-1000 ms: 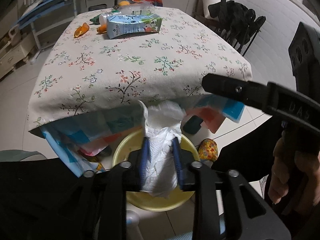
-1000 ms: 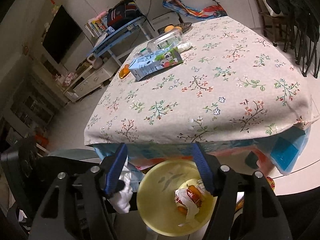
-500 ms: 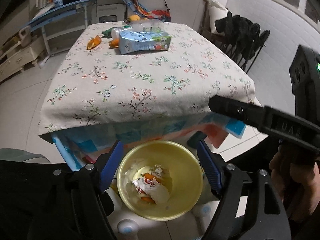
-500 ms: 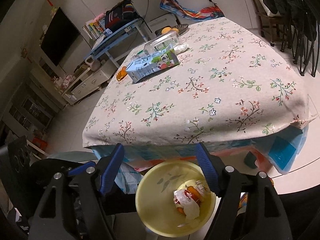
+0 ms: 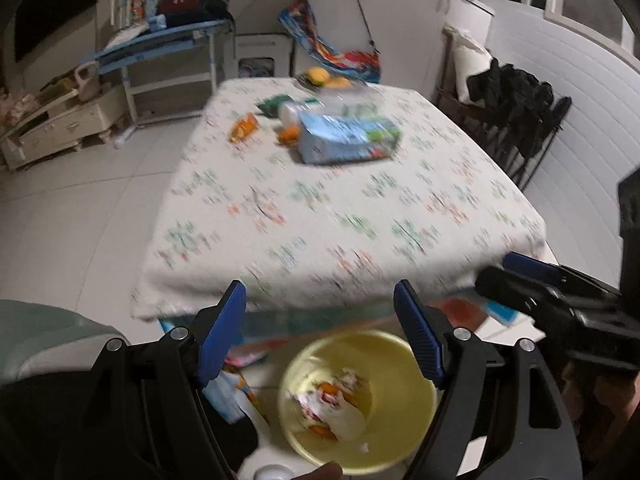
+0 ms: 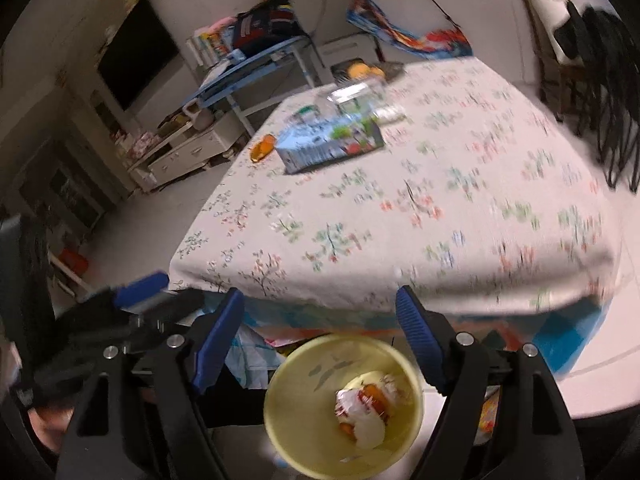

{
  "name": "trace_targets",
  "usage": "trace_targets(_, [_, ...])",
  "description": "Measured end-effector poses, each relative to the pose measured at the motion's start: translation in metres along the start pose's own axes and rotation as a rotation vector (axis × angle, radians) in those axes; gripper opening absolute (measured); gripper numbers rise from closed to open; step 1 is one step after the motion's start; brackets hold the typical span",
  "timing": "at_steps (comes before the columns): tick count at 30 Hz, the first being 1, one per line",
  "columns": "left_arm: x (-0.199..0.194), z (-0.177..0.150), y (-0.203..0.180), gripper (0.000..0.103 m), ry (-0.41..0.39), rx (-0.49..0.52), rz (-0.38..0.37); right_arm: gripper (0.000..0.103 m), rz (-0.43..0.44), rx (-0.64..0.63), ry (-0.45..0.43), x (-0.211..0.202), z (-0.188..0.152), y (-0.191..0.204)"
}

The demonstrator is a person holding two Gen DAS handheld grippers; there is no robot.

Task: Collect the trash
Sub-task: 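Withdraw both open tools from the basin back over the table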

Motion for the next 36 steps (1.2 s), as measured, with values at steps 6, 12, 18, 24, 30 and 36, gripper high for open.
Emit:
trace_targets(6, [0.010, 0.040, 0.026, 0.078, -0.043, -0.030, 0.030, 0.081, -0.038, -0.192, 0.049, 0.012, 0.029, 0.011])
trace_targets(12, [0.040, 0.067, 0.045, 0.080, -0.014, -0.098, 0.060, 0.082, -0.063, -0.382, 0.099, 0.031, 0.050, 0.017])
trace_targets(18, [0.066, 0.083, 0.055, 0.080, 0.009, -0.142, 0.089, 0.082, -0.071, -0.439, 0.098, 0.051, 0.074, 0.010])
trace_targets(24, [0.088, 0.104, 0.062, 0.080, 0.020, -0.144, 0.116, 0.082, -0.081, -0.514, 0.091, 0.071, 0.100, 0.012])
trace_targets(30, [0.108, 0.124, 0.066, 0.080, 0.029, -0.139, 0.111, 0.082, -0.019, -0.648, 0.147, 0.093, 0.119, 0.024])
trace_targets(36, [0.123, 0.137, 0.062, 0.080, 0.041, -0.111, 0.105, 0.082, -0.024, -0.727, 0.236, 0.121, 0.130, 0.019])
Point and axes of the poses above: each gripper's, at about its wrist camera, not at the fingertips, and x roughly the way its jaws point, y to its left, z to its top, the point moved 3 cm from there along x, roughly the way its jaws point, and after that the axes turned 8 degrees about z, right-handed, at the moved point
